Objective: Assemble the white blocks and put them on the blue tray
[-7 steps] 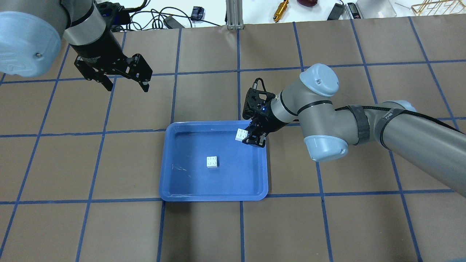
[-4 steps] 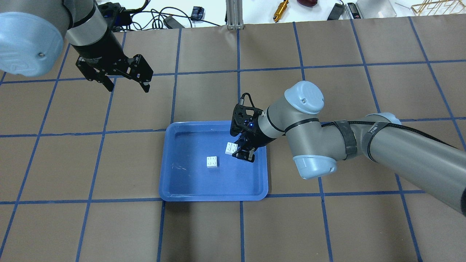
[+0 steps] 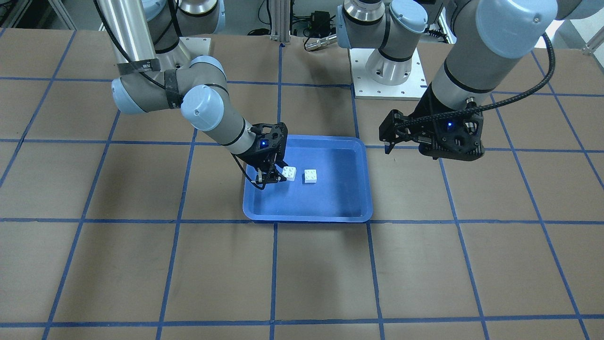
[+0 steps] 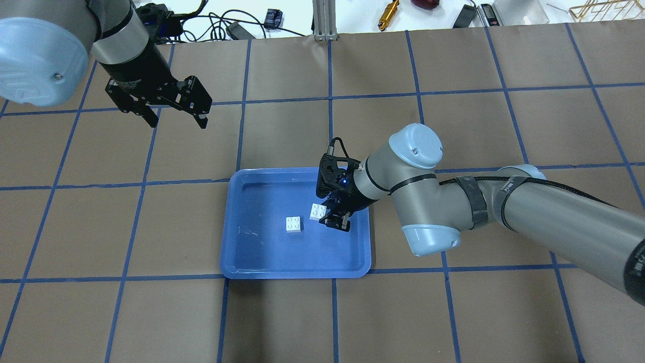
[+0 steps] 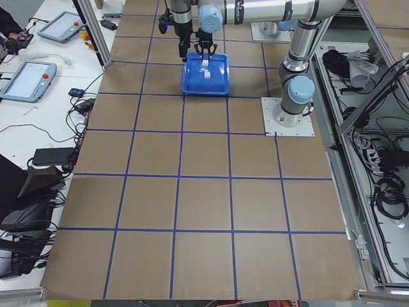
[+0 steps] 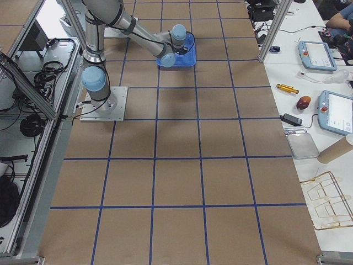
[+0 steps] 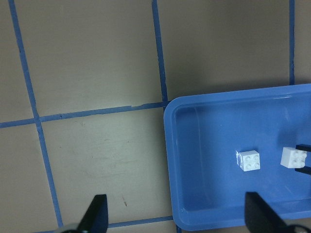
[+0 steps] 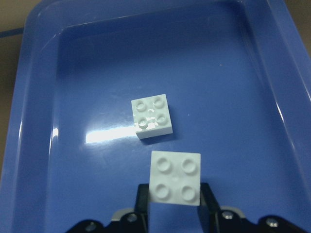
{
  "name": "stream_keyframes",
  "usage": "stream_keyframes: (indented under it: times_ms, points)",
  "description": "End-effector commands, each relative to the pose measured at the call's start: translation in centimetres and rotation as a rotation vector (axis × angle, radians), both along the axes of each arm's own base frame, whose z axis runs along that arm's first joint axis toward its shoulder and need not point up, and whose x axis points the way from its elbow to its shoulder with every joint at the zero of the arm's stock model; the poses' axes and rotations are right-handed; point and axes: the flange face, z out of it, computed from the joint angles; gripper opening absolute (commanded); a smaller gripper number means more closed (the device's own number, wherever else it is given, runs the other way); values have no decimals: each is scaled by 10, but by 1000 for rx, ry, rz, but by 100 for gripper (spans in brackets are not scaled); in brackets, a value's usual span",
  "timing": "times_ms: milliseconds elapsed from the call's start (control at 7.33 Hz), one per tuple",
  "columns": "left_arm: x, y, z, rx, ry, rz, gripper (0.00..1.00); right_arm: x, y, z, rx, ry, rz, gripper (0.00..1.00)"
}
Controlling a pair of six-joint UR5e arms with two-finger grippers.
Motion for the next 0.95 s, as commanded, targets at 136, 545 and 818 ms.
stream_keyframes:
  times_ms: [136,545,818]
  points:
    - [0,0,-1,3,-1,0,100,16,5,-8,-8,-2,37,5]
    - [1,0,-1,3,-1,1,100,18,1,-23,-16,-4,38,6]
    - [0,0,-1,3,-1,0,100,19,2,-23,-16,-6,40,13]
